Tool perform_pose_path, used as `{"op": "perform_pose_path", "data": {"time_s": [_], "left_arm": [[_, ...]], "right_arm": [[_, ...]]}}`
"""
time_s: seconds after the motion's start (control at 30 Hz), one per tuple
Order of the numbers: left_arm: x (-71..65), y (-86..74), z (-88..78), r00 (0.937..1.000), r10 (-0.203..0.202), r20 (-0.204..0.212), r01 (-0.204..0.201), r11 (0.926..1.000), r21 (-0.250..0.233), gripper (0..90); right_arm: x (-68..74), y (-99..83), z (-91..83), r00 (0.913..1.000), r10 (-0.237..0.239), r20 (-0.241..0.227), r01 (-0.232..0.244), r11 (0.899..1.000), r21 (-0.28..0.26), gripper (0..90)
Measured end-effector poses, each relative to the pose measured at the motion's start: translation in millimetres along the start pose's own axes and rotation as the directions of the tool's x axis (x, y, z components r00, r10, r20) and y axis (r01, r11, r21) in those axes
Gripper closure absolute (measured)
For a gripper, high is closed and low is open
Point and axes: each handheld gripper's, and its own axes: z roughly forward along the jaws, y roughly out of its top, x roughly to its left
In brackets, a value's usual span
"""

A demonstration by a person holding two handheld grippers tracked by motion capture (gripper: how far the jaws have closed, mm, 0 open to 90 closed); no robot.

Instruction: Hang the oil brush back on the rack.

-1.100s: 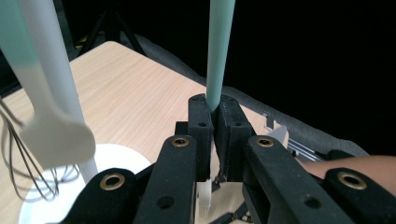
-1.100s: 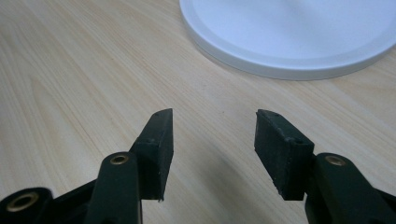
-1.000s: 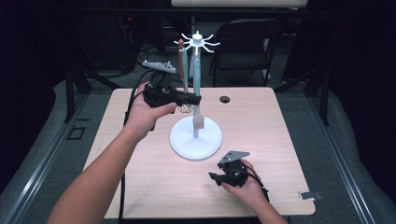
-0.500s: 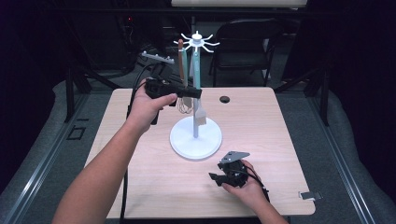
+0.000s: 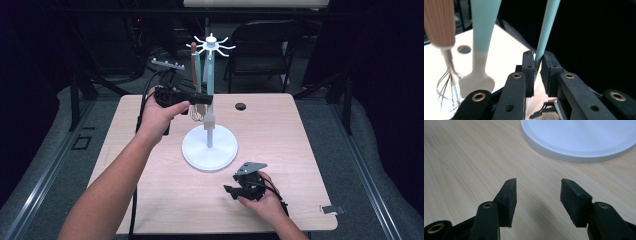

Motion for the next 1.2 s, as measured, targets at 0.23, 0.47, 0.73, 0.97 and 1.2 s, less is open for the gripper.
{"op": "perform_pose_path", "data": {"time_s": [0.23,0.47,0.73,0.97,1.2], "left_arm": [[3.7,-10.7,0.5,0.999,-0.006,-0.043,0.007,0.9997,0.023,76.0],[4.4,-17.7,-3.7,0.9981,-0.001,-0.062,0.004,0.9989,0.047,74.3],[5.6,-23.7,-15.2,0.9969,-0.007,-0.078,0.01,0.9989,0.045,73.7],[2.6,-34.5,-35.5,0.9845,0.013,-0.175,-0.009,0.9997,0.025,68.2],[6.4,-60.5,-51.9,0.9638,0.012,-0.266,-0.015,0.9998,-0.009,57.4]], "right_arm": [[-1.1,0.4,-0.7,1.0,0.001,0.005,-0.001,1.0,-0.004,47.0],[-1.3,0.3,-1.8,0.9999,-0.005,0.01,0.005,1.0,0.01,46.9],[-2.2,1.1,-2.5,0.9997,-0.019,0.018,0.018,1.0,0.017,46.9],[-4.5,2.1,-5.1,0.9998,0.005,0.018,-0.005,1.0,-0.015,46.9],[-9.8,5.0,-14.3,0.9995,0.02,0.024,-0.019,0.999,-0.042,46.5]]}}
